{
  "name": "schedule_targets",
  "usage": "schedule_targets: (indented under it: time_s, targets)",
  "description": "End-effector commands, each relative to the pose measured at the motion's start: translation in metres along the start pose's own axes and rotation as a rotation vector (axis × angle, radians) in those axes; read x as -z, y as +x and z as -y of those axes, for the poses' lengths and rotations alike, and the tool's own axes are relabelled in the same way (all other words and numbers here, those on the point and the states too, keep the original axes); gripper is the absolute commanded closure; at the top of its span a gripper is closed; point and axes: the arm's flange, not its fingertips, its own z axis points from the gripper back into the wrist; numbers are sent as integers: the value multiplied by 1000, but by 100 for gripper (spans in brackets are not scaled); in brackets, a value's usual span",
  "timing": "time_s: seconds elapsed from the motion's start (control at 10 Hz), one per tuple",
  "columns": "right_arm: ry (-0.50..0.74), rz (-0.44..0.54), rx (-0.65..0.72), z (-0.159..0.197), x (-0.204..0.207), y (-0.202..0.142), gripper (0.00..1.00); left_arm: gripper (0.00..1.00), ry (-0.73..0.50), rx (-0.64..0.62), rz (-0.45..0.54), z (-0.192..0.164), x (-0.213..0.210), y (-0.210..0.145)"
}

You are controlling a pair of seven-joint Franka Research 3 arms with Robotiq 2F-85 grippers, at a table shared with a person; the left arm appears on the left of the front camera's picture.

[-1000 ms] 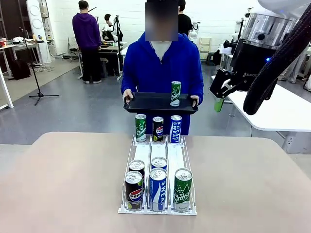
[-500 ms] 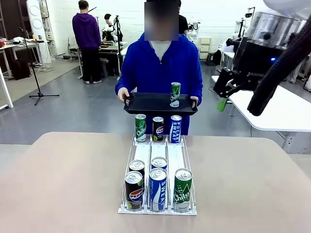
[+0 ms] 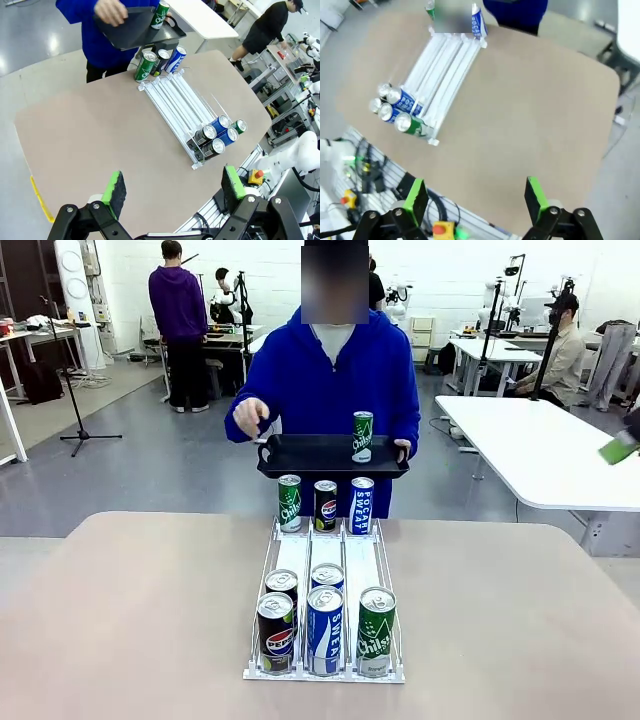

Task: Retrieve and hand over the desired beverage to the person.
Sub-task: Place the picked can on the Handle tray extended by the person.

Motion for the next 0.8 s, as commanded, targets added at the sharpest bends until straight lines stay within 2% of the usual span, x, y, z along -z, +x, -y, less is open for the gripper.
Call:
schedule_targets:
  time_s: [0.0,0.2,0.7]
  targets:
    - [126,94,14,15,-10,-14,0,0,-14,21,11,-1,-1,0]
    - [170,101,1,27,-25,-27,0,0,-14,21,11,-1,-1,0]
    - [151,82,42,33,-31,-35,0,0,-14,21,11,-1,-1,0]
